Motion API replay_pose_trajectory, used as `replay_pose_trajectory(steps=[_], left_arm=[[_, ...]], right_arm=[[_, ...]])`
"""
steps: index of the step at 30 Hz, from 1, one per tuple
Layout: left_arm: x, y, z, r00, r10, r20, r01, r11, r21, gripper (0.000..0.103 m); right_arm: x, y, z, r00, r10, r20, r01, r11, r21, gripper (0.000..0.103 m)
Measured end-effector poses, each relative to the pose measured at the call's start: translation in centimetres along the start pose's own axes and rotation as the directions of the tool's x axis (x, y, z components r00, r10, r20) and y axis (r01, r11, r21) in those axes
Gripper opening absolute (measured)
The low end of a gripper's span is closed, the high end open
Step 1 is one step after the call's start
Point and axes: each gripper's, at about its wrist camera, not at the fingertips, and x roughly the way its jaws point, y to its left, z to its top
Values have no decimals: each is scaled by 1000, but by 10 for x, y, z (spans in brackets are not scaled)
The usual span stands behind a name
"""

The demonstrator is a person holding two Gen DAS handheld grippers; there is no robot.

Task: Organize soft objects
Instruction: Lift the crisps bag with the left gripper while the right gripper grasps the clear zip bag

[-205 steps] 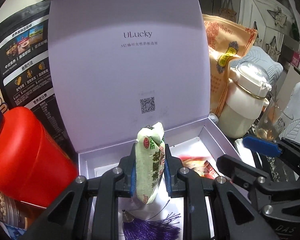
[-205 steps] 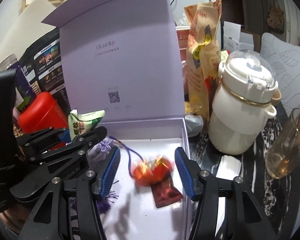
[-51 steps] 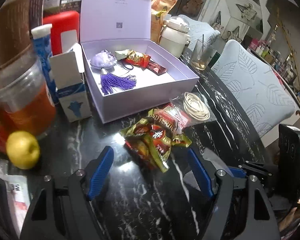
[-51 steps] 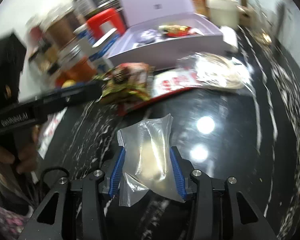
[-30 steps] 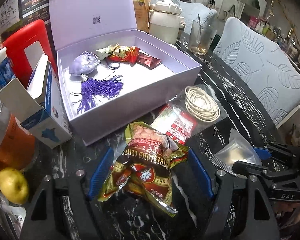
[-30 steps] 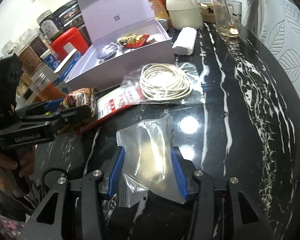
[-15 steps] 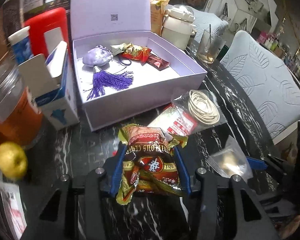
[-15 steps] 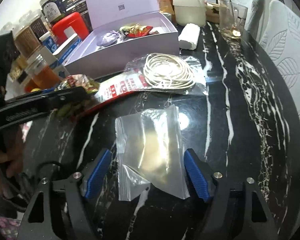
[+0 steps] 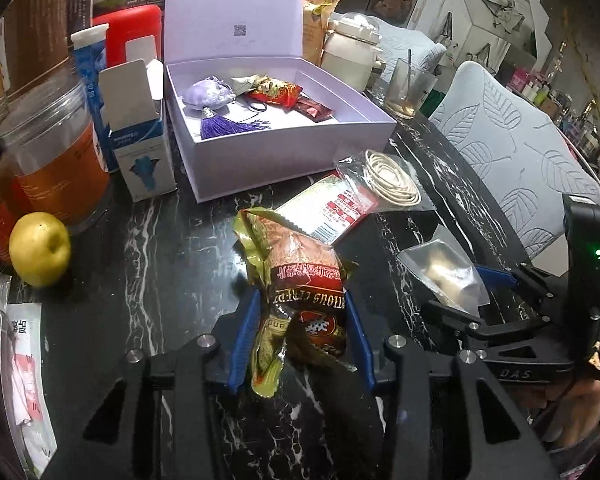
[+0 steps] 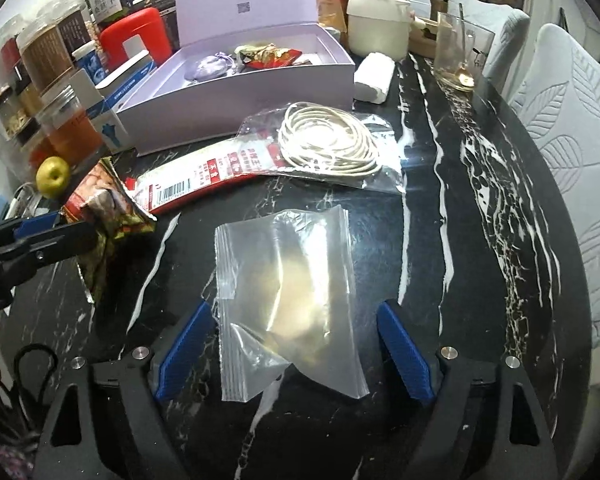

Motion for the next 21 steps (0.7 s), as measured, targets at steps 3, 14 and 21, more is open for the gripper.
replay_pose_trajectory(steps=[3, 14, 21], left_arm=[[6, -2, 1, 1000, 23, -13, -23, 1000, 17, 44], [30, -2, 4, 993, 112, -48, -110, 993, 40, 52], [30, 6, 1, 996, 92, -13, -92, 996, 0, 52]], right_arm=[[-1, 3, -1, 1000, 3, -3, -3, 1000, -12, 86], [-7, -7, -8, 1000, 12, 3, -12, 999, 31, 86], [-6, -8, -7, 1000, 20, 12, -21, 999, 36, 89]])
